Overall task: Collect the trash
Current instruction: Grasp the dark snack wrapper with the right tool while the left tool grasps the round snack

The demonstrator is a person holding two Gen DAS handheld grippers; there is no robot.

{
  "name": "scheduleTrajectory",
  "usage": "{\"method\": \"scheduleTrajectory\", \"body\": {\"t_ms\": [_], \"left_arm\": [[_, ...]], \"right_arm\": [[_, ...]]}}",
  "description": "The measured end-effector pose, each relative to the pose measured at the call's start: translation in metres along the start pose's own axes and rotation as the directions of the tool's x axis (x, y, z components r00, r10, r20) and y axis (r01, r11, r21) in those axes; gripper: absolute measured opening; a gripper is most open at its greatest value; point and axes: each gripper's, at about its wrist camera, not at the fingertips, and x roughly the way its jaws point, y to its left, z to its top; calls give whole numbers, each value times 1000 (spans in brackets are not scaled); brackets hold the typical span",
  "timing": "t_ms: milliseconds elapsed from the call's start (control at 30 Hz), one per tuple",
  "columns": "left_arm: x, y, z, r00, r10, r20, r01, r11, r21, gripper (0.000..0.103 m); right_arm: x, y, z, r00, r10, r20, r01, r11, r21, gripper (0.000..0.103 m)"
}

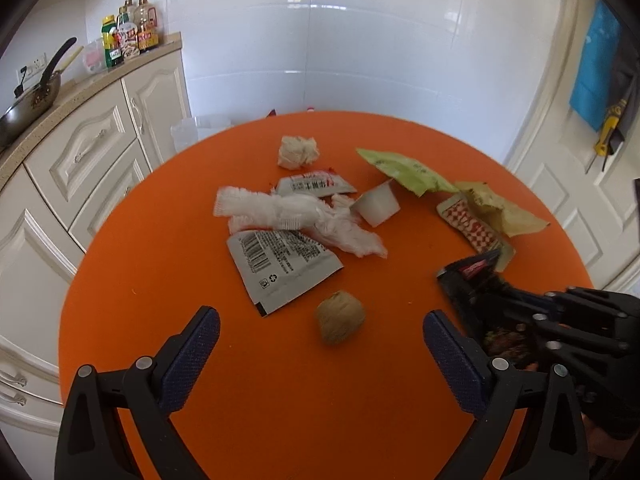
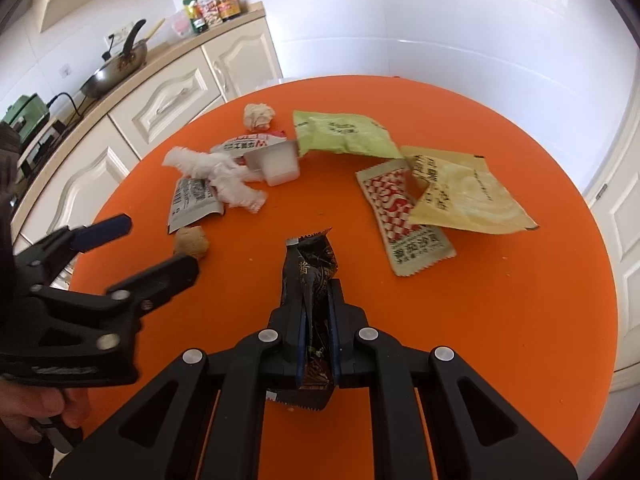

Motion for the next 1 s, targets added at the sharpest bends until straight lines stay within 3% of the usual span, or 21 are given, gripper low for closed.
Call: {"method": "scheduleTrajectory", "body": {"t_ms": [67,133,167,267,367,400,433,500,700,867,1000], "left_arm": [[16,0,4,1000,3,-18,-3,1000,-4,92],[28,0,7,999,-7,-36,6,1000,-13,80],[32,-1,9,999,-4,-36,4,1000,-11,80],[38,-4,10,1000,-3,-24,3,1000,9,64],[37,4,9,1000,-25,-12,25,1000,-16,40],[36,7,8,998,-60,-13,59,998,-35,28],[36,11,8,995,-97,-16,96,994,-51,23],[35,7,3,997,-74,-6,73,997,-35,22],[34,11,-15,995,-99,0,99,994,-53,22],[23,9,-19,996,-86,1,86,996,-15,22],[29,0,-20,998,-67,-22,67,998,11,28]], "right_arm": [[-2,-4,-1,1000,5,6,-5,1000,10,8],[-3,-5,-1,1000,10,10,-10,1000,18,8],[-3,-6,-1,1000,10,11,-10,1000,20,8],[-5,-10,-3,1000,14,16,-14,999,30,8],[-5,-11,-4,1000,17,16,-18,999,36,8],[-6,-11,-5,1000,20,18,-21,999,39,8],[-6,-11,-5,1000,22,18,-23,999,41,8],[-7,-11,-7,1000,23,20,-24,999,44,8],[-13,-15,-13,999,23,25,-24,998,58,8],[-15,-18,-18,1000,20,20,-21,998,65,8],[-13,-16,-22,1000,19,9,-20,998,64,8]]}}
